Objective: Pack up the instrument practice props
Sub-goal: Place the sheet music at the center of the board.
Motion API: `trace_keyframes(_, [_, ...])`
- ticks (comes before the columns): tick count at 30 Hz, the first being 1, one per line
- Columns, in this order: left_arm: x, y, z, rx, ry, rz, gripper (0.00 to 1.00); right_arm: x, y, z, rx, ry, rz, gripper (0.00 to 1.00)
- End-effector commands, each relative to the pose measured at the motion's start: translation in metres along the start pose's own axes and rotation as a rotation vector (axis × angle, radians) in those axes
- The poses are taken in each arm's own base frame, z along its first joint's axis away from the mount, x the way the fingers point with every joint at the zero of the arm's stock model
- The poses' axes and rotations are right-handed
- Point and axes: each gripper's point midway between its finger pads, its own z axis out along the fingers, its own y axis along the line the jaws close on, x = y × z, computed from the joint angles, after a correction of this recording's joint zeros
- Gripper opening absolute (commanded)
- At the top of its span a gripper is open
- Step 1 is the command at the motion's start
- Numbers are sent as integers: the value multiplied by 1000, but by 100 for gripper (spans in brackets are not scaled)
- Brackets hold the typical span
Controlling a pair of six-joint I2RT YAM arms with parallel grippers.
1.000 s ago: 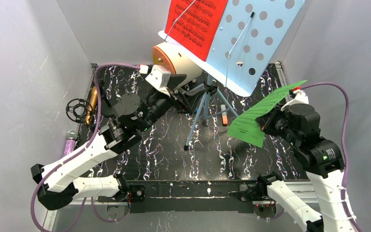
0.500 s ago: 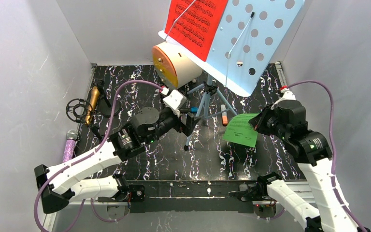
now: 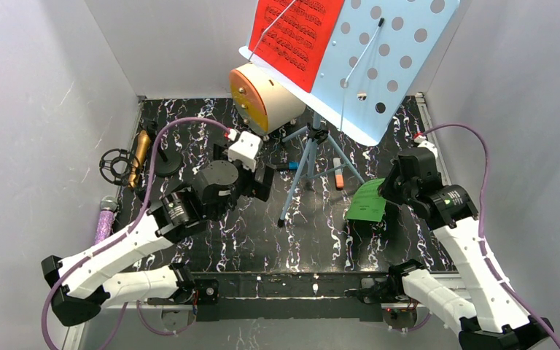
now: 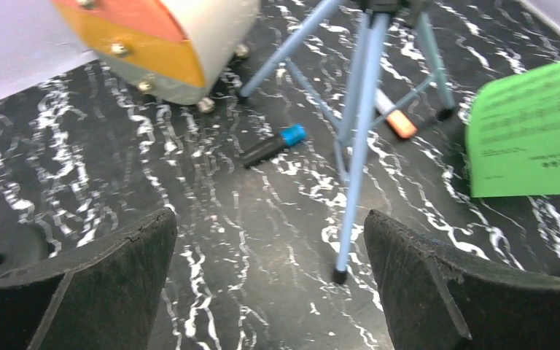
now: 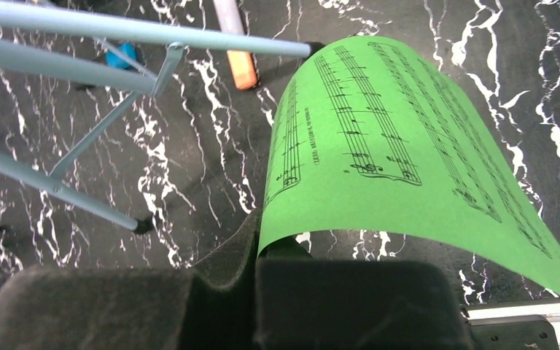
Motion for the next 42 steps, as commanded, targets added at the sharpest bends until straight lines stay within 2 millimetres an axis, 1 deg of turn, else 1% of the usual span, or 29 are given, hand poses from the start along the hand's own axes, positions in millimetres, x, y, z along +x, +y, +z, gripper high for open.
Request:
trace_keyframes(1, [-8,49,-16,-210,27,53,98,-25,-5,8,67,-116,78,1])
trace_keyframes(3, [-4,56,-14,-229,16,82,99,-33,-4,11,77,-148,102,1])
trace_keyframes(5, [5,58,-10,-243,-16,76,98,-43,-3,12,83,-194,123,1])
trace_keyframes(7, [19,63,-5,-252,-39,79,98,-53,-4,13,92,-241,137,1])
trace_keyframes(8, [30,73,-1,-264,-18,62,98,-55,-5,14,105,-253,142,1])
trace_keyframes(9, [36,80,2,-256,-4,19,98,-57,-7,14,116,-262,145,1])
trace_keyframes(11, [44,93,5,-272,3,-22,98,-56,-12,18,139,-270,159,1])
trace_keyframes(13, [50,102,6,-281,1,-31,98,-51,-16,24,150,-263,181,1])
trace_keyframes(14, [52,102,7,-274,3,-34,98,-46,-17,28,151,-252,191,1])
trace_keyframes(17, [54,100,7,-248,10,-34,98,-38,-11,33,113,-215,180,1])
trace_keyframes(19, [52,90,7,-185,-9,-25,98,-35,-8,31,106,-183,166,1])
trace_keyframes(20, [50,82,7,-133,-24,-20,98,-34,-4,29,90,-164,156,1])
trace_keyframes(24, [46,41,8,111,-106,37,97,-27,14,17,-11,-100,138,1])
trace_keyframes(27, [47,15,8,257,-146,63,96,-22,26,6,-86,-62,138,1])
trace_keyframes(28, [46,4,7,322,-160,67,95,-20,30,2,-113,-54,142,1])
trace_keyframes(30, [43,-13,6,405,-180,71,94,-17,36,-4,-150,-36,152,1])
trace_keyframes(33, [35,-36,4,462,-205,120,94,-14,42,-9,-191,-18,161,1])
trace_keyframes(37, [31,-72,1,494,-231,251,94,-12,53,-16,-253,2,182,1])
trace_keyframes(40, [28,-90,4,496,-280,332,93,-8,64,-22,-314,34,186,1])
trace_keyframes(42, [27,-103,3,515,-337,390,94,-6,67,-25,-337,47,189,1])
